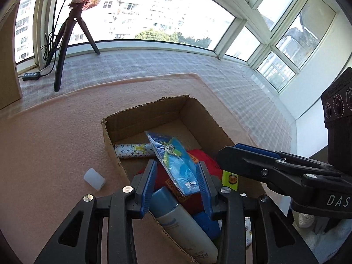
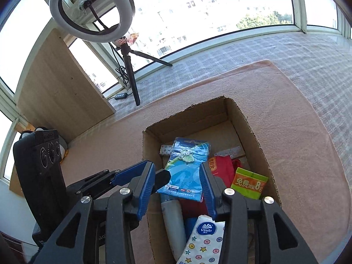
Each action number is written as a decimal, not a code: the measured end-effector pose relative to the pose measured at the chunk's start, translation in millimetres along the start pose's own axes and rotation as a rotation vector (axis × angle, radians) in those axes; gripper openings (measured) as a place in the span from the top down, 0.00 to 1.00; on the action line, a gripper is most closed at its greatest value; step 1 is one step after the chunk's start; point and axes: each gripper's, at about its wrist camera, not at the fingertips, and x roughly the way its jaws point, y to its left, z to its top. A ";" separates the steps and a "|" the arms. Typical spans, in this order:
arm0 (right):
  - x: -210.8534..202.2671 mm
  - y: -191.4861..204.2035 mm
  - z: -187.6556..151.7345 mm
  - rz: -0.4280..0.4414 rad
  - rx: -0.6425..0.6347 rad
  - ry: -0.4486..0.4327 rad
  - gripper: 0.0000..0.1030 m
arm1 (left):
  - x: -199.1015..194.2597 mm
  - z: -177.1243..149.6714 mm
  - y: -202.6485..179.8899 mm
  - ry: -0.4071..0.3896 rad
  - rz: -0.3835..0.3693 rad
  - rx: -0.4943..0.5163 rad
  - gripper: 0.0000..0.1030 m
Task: Organize objects
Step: 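Open the left tool to drop the blue package into the box, then lower the left tool onto the small white cap and close on it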
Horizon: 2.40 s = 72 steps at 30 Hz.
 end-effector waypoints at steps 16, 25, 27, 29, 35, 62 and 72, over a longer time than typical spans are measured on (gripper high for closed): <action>-19.4 47.6 -79.1 -0.034 -0.151 -0.012 0.63 | -45.1 -44.2 85.4 0.017 0.156 -0.076 0.61; -33.6 70.8 -127.1 -0.042 -0.193 0.017 0.63 | -36.6 -42.1 96.5 0.045 0.226 -0.055 0.60; -34.7 73.8 -132.9 -0.041 -0.201 0.024 0.63 | -29.1 -39.5 97.6 0.053 0.229 -0.059 0.57; -38.0 76.1 -139.2 -0.044 -0.208 0.027 0.63 | -20.6 -36.0 98.9 0.061 0.231 -0.065 0.55; -45.8 71.4 -145.9 -0.046 -0.192 0.032 0.63 | 5.0 -25.4 96.0 0.069 0.277 0.009 0.55; -58.9 26.7 -139.3 -0.099 -0.067 0.026 0.63 | 36.8 -28.3 79.1 0.091 0.313 0.145 0.76; -56.5 27.2 -140.2 -0.092 -0.070 0.030 0.63 | -0.5 -13.5 80.6 0.012 0.289 0.093 0.89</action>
